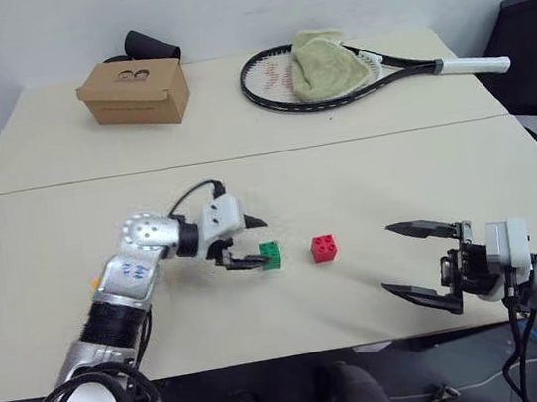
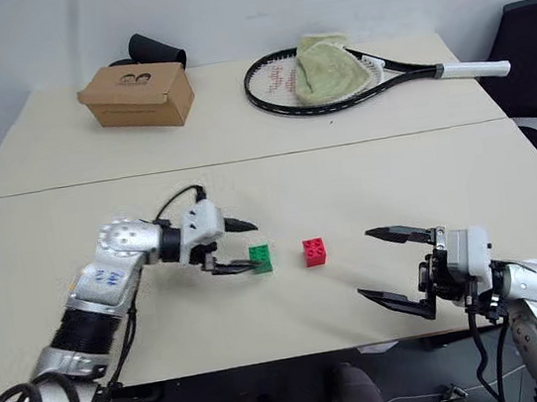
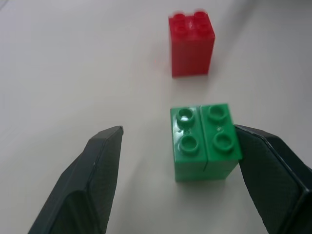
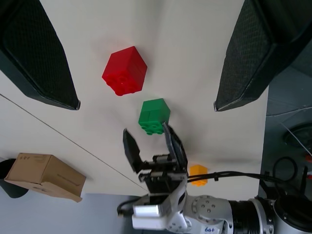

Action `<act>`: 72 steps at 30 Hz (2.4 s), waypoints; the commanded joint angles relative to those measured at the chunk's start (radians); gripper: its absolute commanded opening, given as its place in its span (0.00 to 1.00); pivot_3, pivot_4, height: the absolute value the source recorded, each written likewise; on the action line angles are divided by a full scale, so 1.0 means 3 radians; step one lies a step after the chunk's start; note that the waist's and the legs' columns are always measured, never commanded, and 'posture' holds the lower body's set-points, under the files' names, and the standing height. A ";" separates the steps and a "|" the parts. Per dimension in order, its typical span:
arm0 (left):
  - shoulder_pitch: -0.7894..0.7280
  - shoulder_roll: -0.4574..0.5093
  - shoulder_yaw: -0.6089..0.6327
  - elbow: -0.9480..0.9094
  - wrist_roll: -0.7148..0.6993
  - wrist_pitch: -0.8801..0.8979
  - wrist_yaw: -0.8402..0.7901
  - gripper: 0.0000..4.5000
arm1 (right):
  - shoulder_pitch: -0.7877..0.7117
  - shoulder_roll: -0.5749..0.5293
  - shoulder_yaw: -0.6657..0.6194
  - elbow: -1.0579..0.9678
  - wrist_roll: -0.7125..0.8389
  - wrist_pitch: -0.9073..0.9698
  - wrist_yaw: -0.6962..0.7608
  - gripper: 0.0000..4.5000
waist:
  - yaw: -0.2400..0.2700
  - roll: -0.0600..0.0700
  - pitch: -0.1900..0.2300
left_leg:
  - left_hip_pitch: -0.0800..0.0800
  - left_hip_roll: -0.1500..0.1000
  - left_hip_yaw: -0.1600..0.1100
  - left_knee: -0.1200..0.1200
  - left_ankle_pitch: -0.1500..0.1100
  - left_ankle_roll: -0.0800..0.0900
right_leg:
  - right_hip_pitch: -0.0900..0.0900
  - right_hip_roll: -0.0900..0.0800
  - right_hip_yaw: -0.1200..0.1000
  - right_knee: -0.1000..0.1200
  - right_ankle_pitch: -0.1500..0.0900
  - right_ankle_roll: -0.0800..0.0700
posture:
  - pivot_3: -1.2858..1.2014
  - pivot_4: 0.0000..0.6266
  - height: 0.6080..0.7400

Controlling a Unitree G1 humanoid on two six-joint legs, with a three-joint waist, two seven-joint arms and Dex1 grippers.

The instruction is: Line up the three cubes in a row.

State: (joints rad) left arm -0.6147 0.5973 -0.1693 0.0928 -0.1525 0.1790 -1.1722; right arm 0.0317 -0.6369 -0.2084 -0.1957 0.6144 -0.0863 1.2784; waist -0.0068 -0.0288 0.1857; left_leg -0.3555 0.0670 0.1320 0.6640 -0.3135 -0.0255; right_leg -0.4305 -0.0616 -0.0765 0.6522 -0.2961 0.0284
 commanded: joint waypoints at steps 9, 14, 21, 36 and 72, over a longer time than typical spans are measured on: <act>0.2396 0.0568 0.2845 -0.1210 -0.1004 0.0335 0.0221 0.83 | -0.0513 0.0239 0.0246 0.0325 0.0090 -0.0031 0.0249 1.00 | -0.0073 0.0002 0.0002 | 0.0010 0.0016 -0.0012 -0.0006 -0.0016 0.0007 | 0.0002 0.0001 0.0007 0.0000 -0.0008 -0.0007 | 0.52 0.24 1.00; 0.3180 0.0206 0.3842 -0.0704 -0.1158 0.0320 0.0540 0.99 | -0.0680 0.0398 0.0353 0.0369 0.0114 0.0002 0.0282 1.00 | -0.0065 0.0000 0.0002 | 0.0009 0.0016 -0.0016 -0.0005 -0.0027 0.0013 | 0.0003 0.0000 0.0002 -0.0002 -0.0009 -0.0008 | 0.52 0.24 1.00; 0.3475 0.0147 0.3873 -0.0673 -0.1395 0.0519 0.0645 0.99 | -0.0766 0.0433 0.0435 0.0395 0.0055 0.0002 0.0331 1.00 | -0.0010 -0.0004 -0.0001 | 0.0008 0.0015 -0.0024 -0.0004 -0.0038 0.0017 | 0.0009 -0.0005 -0.0008 -0.0014 -0.0008 -0.0008 | 0.52 0.24 1.00; 0.2042 0.0968 0.2117 0.0728 -0.0661 -0.0349 0.0071 0.99 | -0.0765 0.0387 0.0414 0.0341 -0.0023 -0.0020 0.0270 1.00 | -0.0102 0.0000 -0.0001 | 0.0007 0.0023 -0.0010 -0.0012 -0.0043 0.0013 | 0.0001 0.0001 -0.0006 -0.0014 -0.0009 -0.0011 | 0.52 0.24 1.00; -0.0498 0.0246 -0.0054 0.2238 0.0091 -0.1662 -0.1346 0.34 | -0.0209 0.0112 0.0096 0.0024 -0.0015 -0.0122 0.0143 1.00 | -0.0030 -0.0002 0.0000 | 0.0007 0.0004 0.0025 0.0006 -0.0030 -0.0003 | -0.0004 0.0010 0.0000 -0.0002 -0.0007 -0.0005 | 0.52 0.24 1.00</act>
State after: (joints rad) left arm -0.7501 0.6672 -0.1827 0.7384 -0.1318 -0.2982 -1.5015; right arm -0.0344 -0.5926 -0.1495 -0.1552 0.6001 -0.1036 1.3278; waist -0.0159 -0.0295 0.1856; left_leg -0.3533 0.0682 0.1395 0.6659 -0.3223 -0.0263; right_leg -0.4316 -0.0589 -0.0763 0.6518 -0.2982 0.0269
